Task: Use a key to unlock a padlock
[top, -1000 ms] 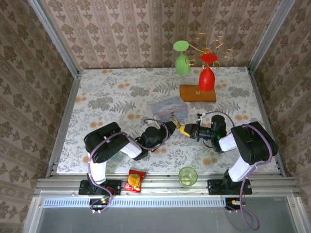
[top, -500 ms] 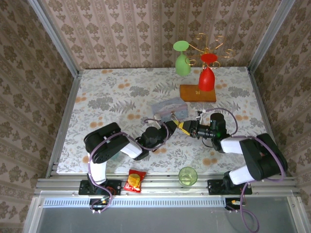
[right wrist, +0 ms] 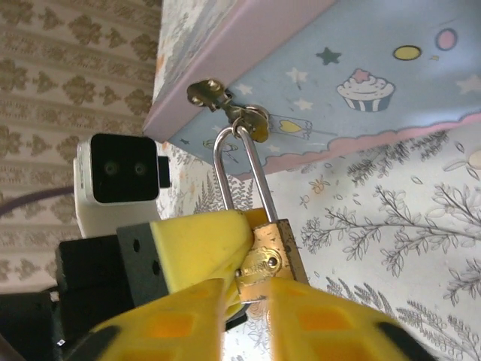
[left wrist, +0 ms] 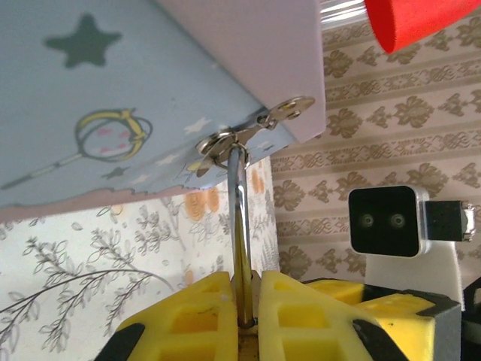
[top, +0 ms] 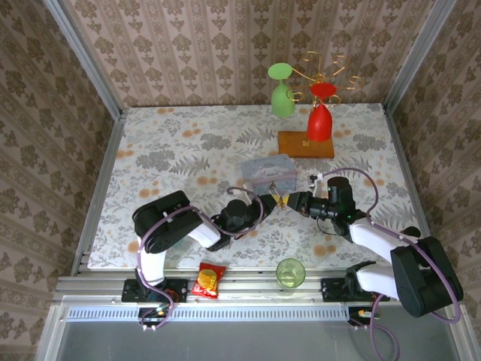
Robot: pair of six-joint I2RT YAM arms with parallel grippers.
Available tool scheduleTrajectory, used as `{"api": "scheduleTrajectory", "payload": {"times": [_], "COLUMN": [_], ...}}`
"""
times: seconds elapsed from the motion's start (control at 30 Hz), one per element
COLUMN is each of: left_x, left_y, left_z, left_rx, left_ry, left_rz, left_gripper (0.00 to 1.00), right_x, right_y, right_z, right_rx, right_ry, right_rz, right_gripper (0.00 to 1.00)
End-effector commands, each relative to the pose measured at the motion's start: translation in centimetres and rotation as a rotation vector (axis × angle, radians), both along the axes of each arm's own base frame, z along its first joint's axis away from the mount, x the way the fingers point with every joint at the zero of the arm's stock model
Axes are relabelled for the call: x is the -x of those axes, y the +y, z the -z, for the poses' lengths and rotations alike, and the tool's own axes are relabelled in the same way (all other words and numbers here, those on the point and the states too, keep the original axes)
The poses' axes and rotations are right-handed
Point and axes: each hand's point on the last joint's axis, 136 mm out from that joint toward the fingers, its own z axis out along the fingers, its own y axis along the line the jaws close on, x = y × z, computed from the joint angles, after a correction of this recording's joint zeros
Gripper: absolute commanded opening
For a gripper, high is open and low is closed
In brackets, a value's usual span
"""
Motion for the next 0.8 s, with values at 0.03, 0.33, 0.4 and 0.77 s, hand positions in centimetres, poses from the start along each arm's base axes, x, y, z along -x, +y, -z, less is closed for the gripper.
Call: {"api": "scheduleTrajectory", "payload": {"times": [0.03, 0.33, 0.4, 0.77], "left_x": [0.5, 0.5, 0.5, 1.1], "left_y": [-0.8, -0.8, -0.8, -1.5], "left_z": [-0.9, -1.2, -1.4, -2.8], "left_rx": [0.031, 0.040, 0.043, 0.078], "left_ry": [-0.032, -0.029, -0.030, -0.039], "left_rz": [0.040, 0.037, 0.038, 0.069], "left_gripper": [0.00, 0.00, 0.00, 0.00], "right_x": [0.7, 2.8, 2.8, 0.8], "right_y": [-0.6, -0.4, 0.0, 1.8], "right_z": [1.2, 2.8, 2.7, 2.5], "right_rx": [0.057, 0.130, 0.126, 0.094], "right_ry": [0.018, 0.035, 0.023, 0.002], "right_rz": [0.006, -0.050, -0.066, -0.096], "right_gripper": [0.17, 0.14, 0.14, 0.11]}}
